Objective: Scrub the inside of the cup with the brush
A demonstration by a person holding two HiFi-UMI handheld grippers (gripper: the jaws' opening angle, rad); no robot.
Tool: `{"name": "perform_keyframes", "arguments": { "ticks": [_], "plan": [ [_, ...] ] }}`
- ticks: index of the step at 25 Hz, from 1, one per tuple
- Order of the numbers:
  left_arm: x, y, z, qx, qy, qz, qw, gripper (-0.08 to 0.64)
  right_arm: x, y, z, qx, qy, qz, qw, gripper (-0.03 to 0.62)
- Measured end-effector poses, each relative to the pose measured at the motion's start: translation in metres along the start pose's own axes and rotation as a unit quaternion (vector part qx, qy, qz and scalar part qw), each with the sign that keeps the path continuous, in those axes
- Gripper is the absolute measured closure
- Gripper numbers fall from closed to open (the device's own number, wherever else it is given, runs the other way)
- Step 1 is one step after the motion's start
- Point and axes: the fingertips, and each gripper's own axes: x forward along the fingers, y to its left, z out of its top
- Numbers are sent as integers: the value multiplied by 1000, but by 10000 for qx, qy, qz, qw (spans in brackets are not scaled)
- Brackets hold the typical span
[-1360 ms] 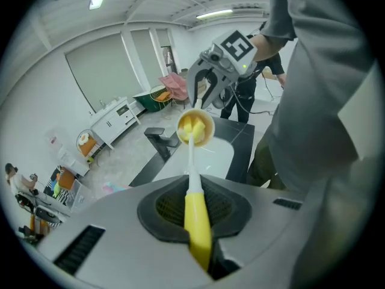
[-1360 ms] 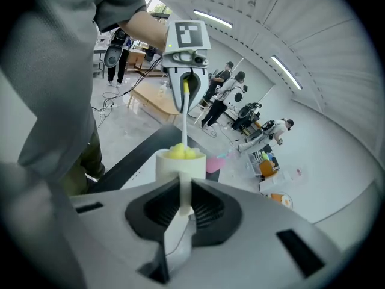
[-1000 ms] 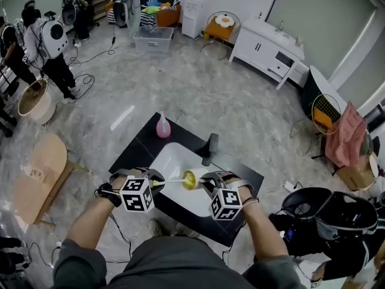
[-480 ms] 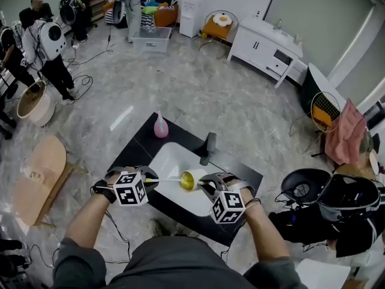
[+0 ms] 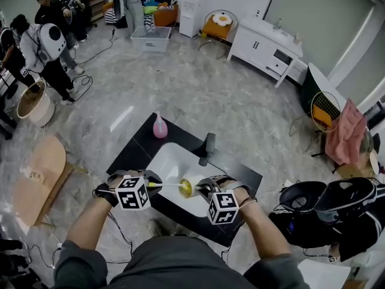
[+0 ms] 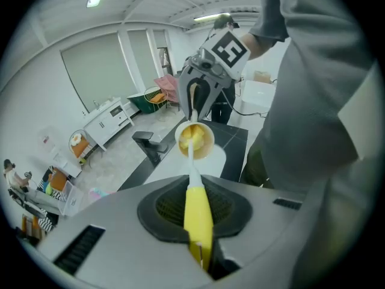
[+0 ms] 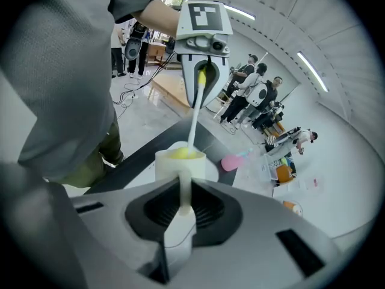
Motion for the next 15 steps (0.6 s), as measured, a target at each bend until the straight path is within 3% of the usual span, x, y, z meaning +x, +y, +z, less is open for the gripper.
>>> {"name": "perform_keyframes", "arguments": {
  "ticks": [8,15],
  "plan": [
    [-16,12,-10,-542,-263,-99,9981,529,-13,-14,-5,281,-128,-154,9994,548],
    [-32,22,-8,-697,-479,113,9964,529,-23,-30,-25,551,-76,-385,9977,548]
  ]
}}
